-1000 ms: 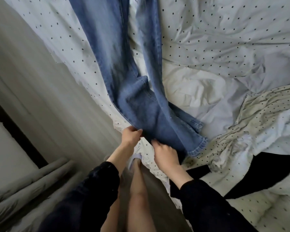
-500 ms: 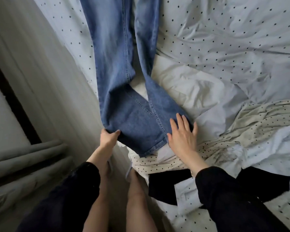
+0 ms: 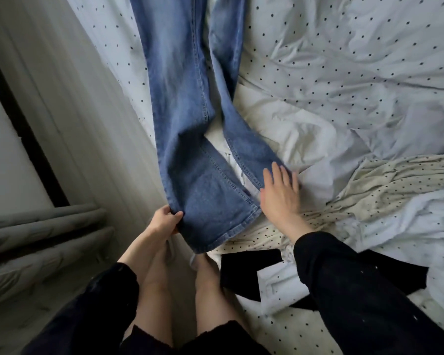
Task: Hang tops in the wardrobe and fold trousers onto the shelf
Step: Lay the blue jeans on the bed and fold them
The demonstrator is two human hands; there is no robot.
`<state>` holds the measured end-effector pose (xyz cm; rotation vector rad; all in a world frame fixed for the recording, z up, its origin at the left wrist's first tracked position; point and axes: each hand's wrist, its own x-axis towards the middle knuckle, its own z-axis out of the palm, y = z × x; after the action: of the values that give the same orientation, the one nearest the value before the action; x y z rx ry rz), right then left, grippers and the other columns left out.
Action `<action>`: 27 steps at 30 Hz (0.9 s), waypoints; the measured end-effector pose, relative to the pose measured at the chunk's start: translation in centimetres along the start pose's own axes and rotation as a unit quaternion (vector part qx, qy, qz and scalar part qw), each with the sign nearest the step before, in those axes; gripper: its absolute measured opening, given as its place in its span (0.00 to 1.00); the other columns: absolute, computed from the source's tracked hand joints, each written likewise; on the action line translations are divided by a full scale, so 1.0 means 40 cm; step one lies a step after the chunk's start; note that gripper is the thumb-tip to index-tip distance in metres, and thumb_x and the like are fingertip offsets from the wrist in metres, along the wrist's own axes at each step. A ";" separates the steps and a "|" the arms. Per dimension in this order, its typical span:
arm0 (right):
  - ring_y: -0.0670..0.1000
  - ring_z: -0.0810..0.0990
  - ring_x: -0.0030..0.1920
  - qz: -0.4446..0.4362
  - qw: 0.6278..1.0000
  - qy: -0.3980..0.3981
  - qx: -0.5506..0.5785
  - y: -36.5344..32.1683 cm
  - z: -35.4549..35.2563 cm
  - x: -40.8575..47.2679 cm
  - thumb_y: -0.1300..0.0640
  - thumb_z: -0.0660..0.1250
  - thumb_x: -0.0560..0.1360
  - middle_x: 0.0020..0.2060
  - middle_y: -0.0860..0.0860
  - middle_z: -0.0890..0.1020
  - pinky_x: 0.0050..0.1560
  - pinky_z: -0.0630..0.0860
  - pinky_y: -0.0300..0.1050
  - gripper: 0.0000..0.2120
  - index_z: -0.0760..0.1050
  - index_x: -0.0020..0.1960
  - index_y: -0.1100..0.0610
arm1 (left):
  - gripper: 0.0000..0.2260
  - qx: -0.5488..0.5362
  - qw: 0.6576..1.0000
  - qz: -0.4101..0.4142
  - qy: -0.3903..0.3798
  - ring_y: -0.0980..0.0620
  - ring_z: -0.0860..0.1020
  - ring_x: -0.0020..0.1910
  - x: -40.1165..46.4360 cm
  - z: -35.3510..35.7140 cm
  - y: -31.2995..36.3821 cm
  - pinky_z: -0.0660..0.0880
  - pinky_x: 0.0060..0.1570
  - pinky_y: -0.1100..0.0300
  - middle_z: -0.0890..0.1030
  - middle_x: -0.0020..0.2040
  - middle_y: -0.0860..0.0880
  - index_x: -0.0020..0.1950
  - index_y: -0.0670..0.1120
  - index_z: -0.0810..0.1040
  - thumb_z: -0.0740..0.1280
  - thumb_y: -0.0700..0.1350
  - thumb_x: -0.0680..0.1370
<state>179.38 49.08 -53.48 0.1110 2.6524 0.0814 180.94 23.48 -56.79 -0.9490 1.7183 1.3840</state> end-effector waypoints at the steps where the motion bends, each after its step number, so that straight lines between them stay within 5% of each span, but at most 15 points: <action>1: 0.57 0.61 0.72 -0.049 0.998 0.012 0.037 -0.028 -0.006 -0.008 0.54 0.56 0.80 0.73 0.57 0.63 0.72 0.55 0.56 0.24 0.59 0.74 0.58 | 0.04 0.020 1.000 -0.002 -0.010 0.51 0.73 0.30 -0.004 -0.014 0.000 0.72 0.22 0.65 0.73 0.36 0.45 0.53 0.39 0.72 0.60 0.34 0.80; 4: 0.58 0.71 0.64 -0.034 0.986 -0.077 0.147 -0.110 -0.006 -0.005 0.49 0.53 0.81 0.65 0.57 0.72 0.58 0.69 0.52 0.20 0.64 0.68 0.59 | 0.04 0.044 0.997 -0.008 -0.058 0.58 0.69 0.20 -0.022 -0.062 -0.006 0.65 0.18 0.69 0.70 0.34 0.45 0.53 0.39 0.72 0.59 0.34 0.80; 8: 0.60 0.73 0.60 0.060 0.947 -0.207 0.238 -0.174 0.050 -0.004 0.46 0.56 0.80 0.61 0.59 0.73 0.52 0.70 0.49 0.22 0.67 0.64 0.62 | 0.06 0.018 0.997 -0.010 -0.073 0.57 0.70 0.25 -0.031 -0.109 -0.024 0.65 0.23 0.68 0.72 0.37 0.45 0.48 0.45 0.75 0.59 0.37 0.81; 11: 0.59 0.76 0.59 0.101 0.924 -0.224 0.294 -0.195 0.077 -0.028 0.48 0.61 0.78 0.58 0.57 0.77 0.53 0.71 0.47 0.18 0.71 0.60 0.60 | 0.05 0.037 0.996 -0.024 -0.073 0.54 0.67 0.28 -0.033 -0.121 -0.026 0.66 0.24 0.66 0.70 0.35 0.49 0.49 0.47 0.73 0.59 0.40 0.81; 13: 0.58 0.79 0.53 0.127 0.914 -0.237 0.305 -0.208 0.094 -0.048 0.52 0.63 0.77 0.46 0.55 0.79 0.48 0.72 0.45 0.09 0.75 0.45 0.57 | 0.04 0.035 0.996 -0.028 -0.076 0.53 0.67 0.28 -0.036 -0.131 -0.033 0.66 0.23 0.66 0.70 0.35 0.49 0.50 0.47 0.73 0.59 0.41 0.81; 16: 0.58 0.79 0.46 0.145 0.903 -0.247 0.319 -0.215 0.106 -0.078 0.56 0.63 0.76 0.35 0.56 0.76 0.42 0.69 0.44 0.15 0.68 0.31 0.57 | 0.04 0.050 0.996 -0.016 -0.066 0.53 0.67 0.29 -0.036 -0.148 -0.039 0.67 0.23 0.65 0.70 0.36 0.49 0.52 0.46 0.72 0.59 0.41 0.82; 19: 0.55 0.69 0.35 0.135 0.898 -0.227 0.351 -0.216 0.085 -0.103 0.57 0.62 0.75 0.28 0.52 0.67 0.37 0.61 0.46 0.16 0.61 0.31 0.55 | 0.02 0.125 0.991 0.000 -0.047 0.51 0.69 0.30 -0.027 -0.170 -0.042 0.71 0.25 0.62 0.71 0.36 0.47 0.51 0.43 0.72 0.61 0.40 0.81; 23: 0.53 0.68 0.35 0.131 0.906 -0.221 0.338 -0.207 0.056 -0.118 0.54 0.60 0.77 0.30 0.49 0.66 0.37 0.61 0.46 0.15 0.59 0.34 0.55 | 0.07 0.218 0.975 -0.007 -0.034 0.49 0.72 0.24 -0.022 -0.174 -0.064 0.74 0.22 0.59 0.72 0.33 0.43 0.41 0.40 0.72 0.63 0.38 0.79; 27: 0.57 0.73 0.42 0.133 0.914 -0.192 0.333 -0.176 0.037 -0.127 0.55 0.60 0.77 0.33 0.52 0.72 0.42 0.67 0.46 0.12 0.64 0.35 0.56 | 0.02 0.290 0.957 -0.005 -0.017 0.42 0.80 0.37 -0.020 -0.150 -0.066 0.79 0.45 0.49 0.79 0.40 0.38 0.46 0.41 0.77 0.65 0.37 0.74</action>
<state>184.10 41.65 -52.98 0.6402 2.1473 -0.6903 183.12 17.27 -56.29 -0.5938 1.9293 0.7974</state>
